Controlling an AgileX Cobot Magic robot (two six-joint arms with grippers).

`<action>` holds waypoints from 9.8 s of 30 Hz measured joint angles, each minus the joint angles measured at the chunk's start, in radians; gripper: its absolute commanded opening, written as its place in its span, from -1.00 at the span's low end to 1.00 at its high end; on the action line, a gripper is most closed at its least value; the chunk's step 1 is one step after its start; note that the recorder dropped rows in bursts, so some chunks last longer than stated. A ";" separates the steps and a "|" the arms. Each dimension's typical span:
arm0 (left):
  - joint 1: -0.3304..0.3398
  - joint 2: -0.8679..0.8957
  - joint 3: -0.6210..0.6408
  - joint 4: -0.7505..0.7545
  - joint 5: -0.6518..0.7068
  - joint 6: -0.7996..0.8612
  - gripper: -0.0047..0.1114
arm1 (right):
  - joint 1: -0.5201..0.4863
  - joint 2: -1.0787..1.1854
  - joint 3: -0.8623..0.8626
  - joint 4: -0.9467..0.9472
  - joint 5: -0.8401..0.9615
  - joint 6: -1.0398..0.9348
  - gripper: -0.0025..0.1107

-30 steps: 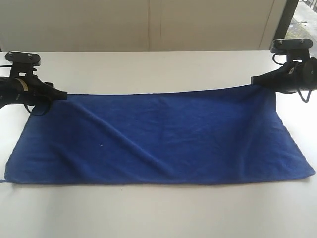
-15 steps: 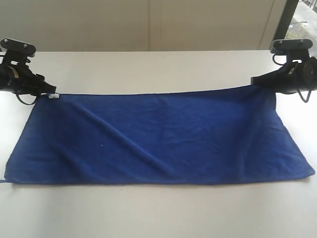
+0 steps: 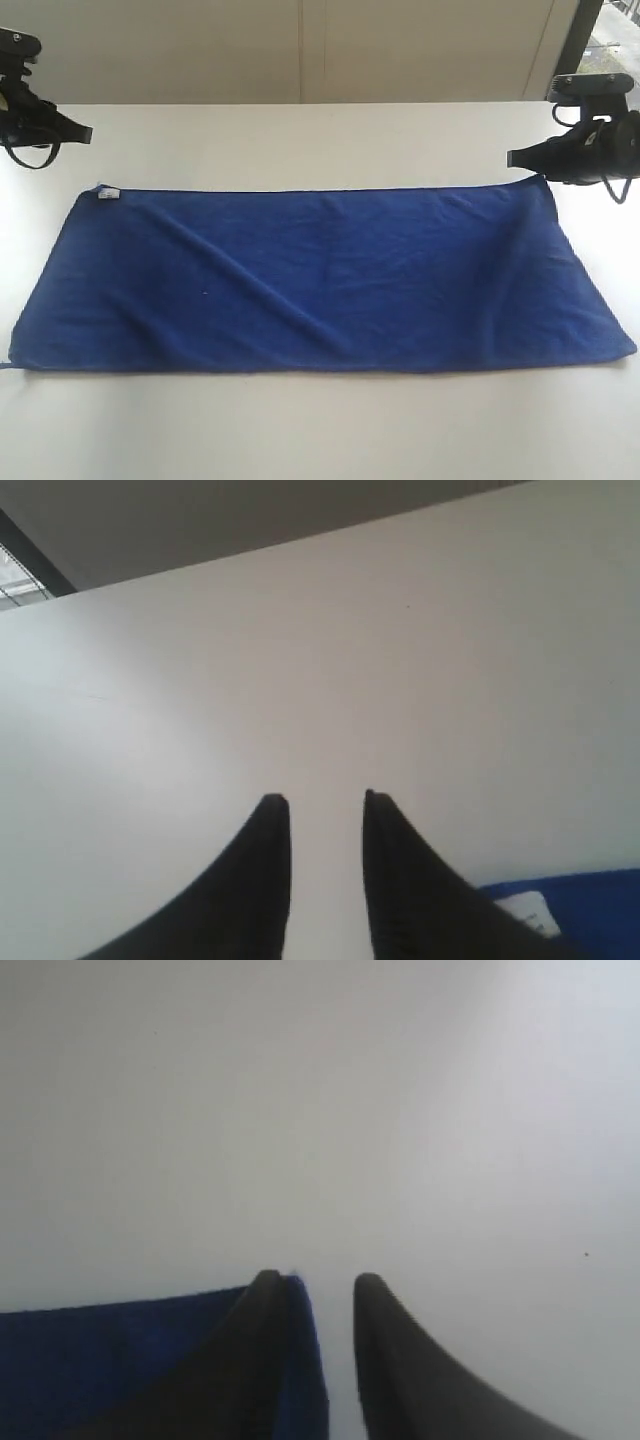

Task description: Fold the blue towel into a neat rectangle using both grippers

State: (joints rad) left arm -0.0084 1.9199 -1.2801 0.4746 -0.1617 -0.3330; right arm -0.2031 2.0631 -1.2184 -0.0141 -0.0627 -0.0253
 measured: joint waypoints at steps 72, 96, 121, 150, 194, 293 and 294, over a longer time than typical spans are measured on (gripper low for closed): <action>-0.209 -0.016 0.017 -0.354 0.861 0.378 -0.92 | 0.034 -0.113 -0.006 0.131 0.636 -0.145 -0.96; -0.209 0.040 0.015 -0.358 0.924 0.443 -0.92 | 0.034 0.013 -0.006 0.171 0.227 -0.152 -0.96; -0.209 0.040 0.015 -0.358 0.924 0.444 -0.92 | 0.034 0.060 -0.006 0.155 0.127 -0.172 -0.96; -0.209 0.042 0.008 -0.349 0.923 0.468 -0.92 | 0.034 0.068 -0.006 0.155 0.083 -0.176 -0.96; -0.209 0.069 -0.065 -0.393 1.119 0.532 -0.92 | 0.034 -0.021 -0.006 0.155 0.137 -0.176 -0.96; 0.100 -0.740 0.530 -0.744 0.632 0.631 -0.92 | -0.145 -0.268 -0.040 0.300 0.871 -0.252 -0.89; 0.100 -0.758 0.543 -0.744 0.604 0.633 -0.92 | -0.141 -0.260 -0.036 0.303 0.861 -0.254 -0.83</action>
State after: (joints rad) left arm 0.0921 1.1616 -0.7374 -0.2691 0.4424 0.3000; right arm -0.3439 1.8033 -1.2540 0.2885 0.7979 -0.2788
